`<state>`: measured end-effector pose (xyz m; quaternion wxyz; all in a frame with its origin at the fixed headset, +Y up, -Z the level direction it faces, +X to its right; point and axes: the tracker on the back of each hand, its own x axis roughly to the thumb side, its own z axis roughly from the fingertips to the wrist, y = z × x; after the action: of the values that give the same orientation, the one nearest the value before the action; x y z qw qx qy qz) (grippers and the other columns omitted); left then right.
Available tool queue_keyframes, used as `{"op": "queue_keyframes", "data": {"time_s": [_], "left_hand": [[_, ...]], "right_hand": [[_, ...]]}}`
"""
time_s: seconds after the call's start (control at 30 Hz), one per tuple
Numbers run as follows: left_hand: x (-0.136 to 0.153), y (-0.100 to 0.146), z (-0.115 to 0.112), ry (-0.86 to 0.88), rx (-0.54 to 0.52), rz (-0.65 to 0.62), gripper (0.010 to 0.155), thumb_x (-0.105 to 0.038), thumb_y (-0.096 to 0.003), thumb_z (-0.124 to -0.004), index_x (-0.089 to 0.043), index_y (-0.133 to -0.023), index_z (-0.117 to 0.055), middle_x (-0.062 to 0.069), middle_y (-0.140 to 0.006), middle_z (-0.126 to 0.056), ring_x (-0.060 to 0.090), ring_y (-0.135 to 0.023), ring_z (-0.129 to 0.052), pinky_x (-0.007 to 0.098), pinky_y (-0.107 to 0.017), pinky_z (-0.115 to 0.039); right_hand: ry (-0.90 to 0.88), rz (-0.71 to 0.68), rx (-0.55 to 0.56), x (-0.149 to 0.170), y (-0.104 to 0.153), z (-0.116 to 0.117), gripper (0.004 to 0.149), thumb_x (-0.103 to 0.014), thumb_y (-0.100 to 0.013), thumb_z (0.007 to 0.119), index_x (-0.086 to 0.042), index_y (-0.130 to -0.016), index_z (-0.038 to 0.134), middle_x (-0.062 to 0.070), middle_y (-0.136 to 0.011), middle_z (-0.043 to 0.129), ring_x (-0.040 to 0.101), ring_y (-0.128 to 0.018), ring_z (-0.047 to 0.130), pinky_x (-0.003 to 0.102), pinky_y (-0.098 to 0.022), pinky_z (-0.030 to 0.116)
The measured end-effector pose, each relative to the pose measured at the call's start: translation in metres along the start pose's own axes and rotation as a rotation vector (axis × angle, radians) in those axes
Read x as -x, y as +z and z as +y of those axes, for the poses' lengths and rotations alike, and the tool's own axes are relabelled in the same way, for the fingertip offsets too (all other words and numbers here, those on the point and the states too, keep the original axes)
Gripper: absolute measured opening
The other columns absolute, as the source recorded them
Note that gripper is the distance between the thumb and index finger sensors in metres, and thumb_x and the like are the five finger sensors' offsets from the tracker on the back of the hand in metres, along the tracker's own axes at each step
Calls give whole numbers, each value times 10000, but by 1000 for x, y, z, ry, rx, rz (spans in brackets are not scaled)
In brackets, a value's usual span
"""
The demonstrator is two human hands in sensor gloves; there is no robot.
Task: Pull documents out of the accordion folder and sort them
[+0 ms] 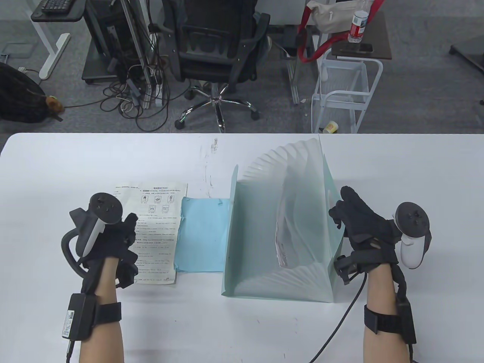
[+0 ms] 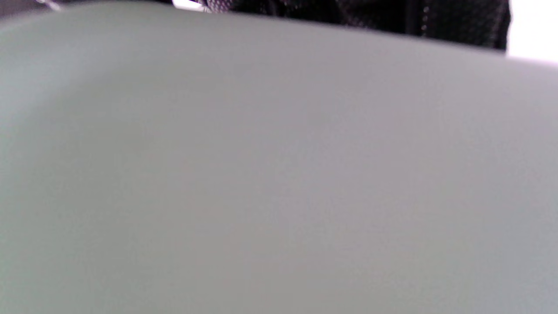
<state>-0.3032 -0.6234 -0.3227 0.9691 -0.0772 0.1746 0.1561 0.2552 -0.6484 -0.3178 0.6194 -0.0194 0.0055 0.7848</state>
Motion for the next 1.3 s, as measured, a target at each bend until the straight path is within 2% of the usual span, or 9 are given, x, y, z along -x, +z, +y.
{"op": "queue_keyframes", "data": {"time_s": [0.17, 0.3, 0.4, 0.57, 0.7, 0.83, 1.03, 1.17, 1.3], "left_hand": [[-68, 34, 18, 85, -45, -254, 800, -564, -514, -719, -199, -1141, -381, 164, -1181, -317, 429, -1097, -355, 615, -776, -324], [-124, 71, 22, 2, -53, -391, 848, -578, -509, -754, -209, -1151, -340, 168, -1188, -265, 432, -1096, -264, 625, -763, -241], [-166, 97, 15, -73, -89, -504, 876, -570, -491, -797, -211, -1150, -346, 162, -1192, -308, 427, -1098, -320, 608, -776, -269], [-220, 123, -16, -95, 13, -741, 848, -435, -501, -839, -199, -1136, -330, 126, -1189, -363, 365, -1107, -440, 538, -819, -348], [-248, 123, -40, -173, 62, -763, 769, -326, -492, -858, -174, -1120, -442, 145, -1154, -518, 355, -1056, -615, 534, -813, -454], [-263, 121, -54, -275, 58, -650, 706, -271, -487, -860, -138, -1099, -534, 179, -1086, -638, 363, -948, -733, 552, -777, -528], [-276, 115, -67, -326, 38, -568, 723, -465, -452, -903, -134, -1046, -659, 159, -941, -772, 336, -776, -814, 571, -692, -606], [-279, 113, -73, -300, 57, -586, 728, -601, -458, -810, -167, -1031, -690, 156, -964, -724, 345, -793, -768, 560, -678, -603], [-284, 115, -78, -257, 30, -661, 638, -531, -467, -846, -203, -1002, -729, 115, -927, -772, 232, -642, -835, 401, -506, -755]], "right_hand": [[-7, 1, -12, 1, -2, 1, 706, -521, -486, 713, -121, -1029, 505, 212, -832, 755, 529, -747, 814, 601, -455, 766], [-1, 1, -17, 1, -2, 1, 694, -513, -488, 706, -123, -1028, 510, 217, -834, 752, 534, -748, 810, 604, -457, 765], [-1, 0, -13, 1, -1, 0, 687, -508, -489, 704, -125, -1027, 513, 219, -835, 751, 537, -751, 806, 608, -458, 763], [-21, 6, -18, 3, -2, -2, 690, -508, -488, 707, -123, -1027, 512, 219, -835, 751, 537, -751, 806, 608, -459, 762], [-24, 6, -21, 3, -2, -2, 692, -509, -488, 709, -122, -1027, 513, 218, -836, 750, 537, -752, 804, 607, -460, 761], [-21, 3, -20, 3, -2, -2, 691, -507, -488, 707, -120, -1027, 514, 219, -835, 752, 539, -751, 804, 609, -459, 760], [-18, 0, -21, 3, -2, -1, 691, -507, -488, 707, -120, -1026, 515, 217, -834, 752, 538, -751, 804, 609, -458, 761], [-22, 1, -22, 3, -2, -2, 690, -508, -488, 707, -121, -1026, 515, 219, -835, 752, 537, -752, 804, 609, -459, 761], [-28, 2, -27, 3, -2, -2, 692, -508, -489, 705, -119, -1027, 512, 216, -835, 752, 536, -754, 803, 608, -459, 760]]}}
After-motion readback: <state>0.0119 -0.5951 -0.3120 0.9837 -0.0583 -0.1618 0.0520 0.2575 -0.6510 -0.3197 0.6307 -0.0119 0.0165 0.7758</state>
